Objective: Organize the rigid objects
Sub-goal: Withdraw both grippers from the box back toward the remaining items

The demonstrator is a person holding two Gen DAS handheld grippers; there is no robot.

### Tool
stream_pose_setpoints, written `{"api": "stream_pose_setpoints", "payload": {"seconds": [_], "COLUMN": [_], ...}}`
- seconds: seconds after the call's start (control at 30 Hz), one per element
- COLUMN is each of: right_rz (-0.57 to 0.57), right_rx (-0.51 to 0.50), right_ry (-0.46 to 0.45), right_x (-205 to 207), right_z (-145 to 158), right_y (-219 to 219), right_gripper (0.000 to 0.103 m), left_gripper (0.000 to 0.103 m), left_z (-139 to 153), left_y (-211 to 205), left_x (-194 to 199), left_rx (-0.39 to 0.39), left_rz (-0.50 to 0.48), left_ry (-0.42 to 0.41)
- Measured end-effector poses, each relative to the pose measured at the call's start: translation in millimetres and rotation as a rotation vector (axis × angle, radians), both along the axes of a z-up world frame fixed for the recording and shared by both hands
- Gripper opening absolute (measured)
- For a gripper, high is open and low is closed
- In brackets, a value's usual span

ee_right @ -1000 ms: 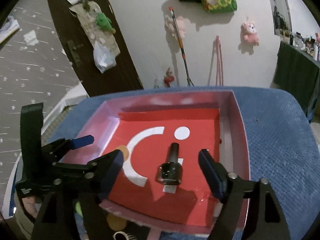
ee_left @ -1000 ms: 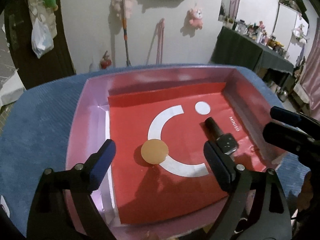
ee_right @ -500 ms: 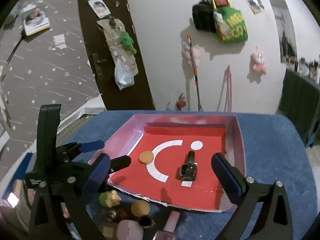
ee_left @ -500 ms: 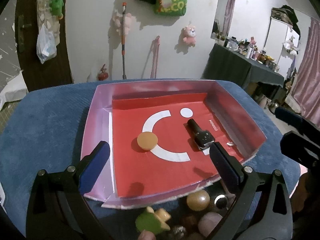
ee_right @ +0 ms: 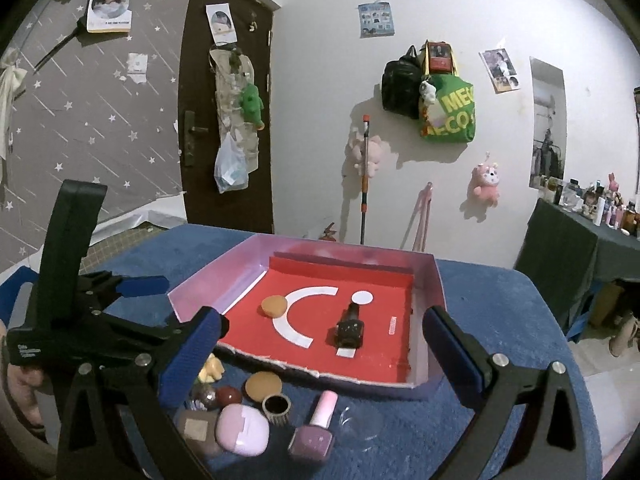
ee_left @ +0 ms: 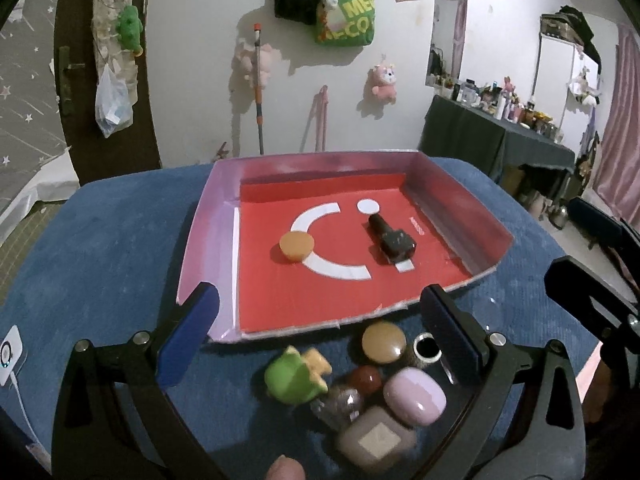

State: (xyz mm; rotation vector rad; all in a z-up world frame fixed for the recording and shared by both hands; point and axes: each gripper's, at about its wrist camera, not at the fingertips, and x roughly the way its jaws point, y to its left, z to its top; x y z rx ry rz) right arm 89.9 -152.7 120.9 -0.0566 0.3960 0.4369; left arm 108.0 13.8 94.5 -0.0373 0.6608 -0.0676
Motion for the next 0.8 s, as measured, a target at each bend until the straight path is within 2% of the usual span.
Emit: {"api": "stream_pose_setpoints", "payload": {"seconds": [0.53, 0.8], "right_rz": [-0.010, -0.017], "right_rx": [0.007, 0.027], "right_ry": [0.080, 0.144], "right_x": [-22.9, -28.0], "right_z": [-32.4, -49.5], "right_y": [-2.6, -6.1], "right_gripper": [0.103, 0.103], "left_gripper": [0.102, 0.102], "left_z": [-31.1, -42.1], "left_y": [-4.8, -2.1], "left_x": [-31.8, -44.1], "left_rx": [-0.017, -0.054], "left_rz": [0.016, 0.026], "left_ry": [0.064, 0.099]}}
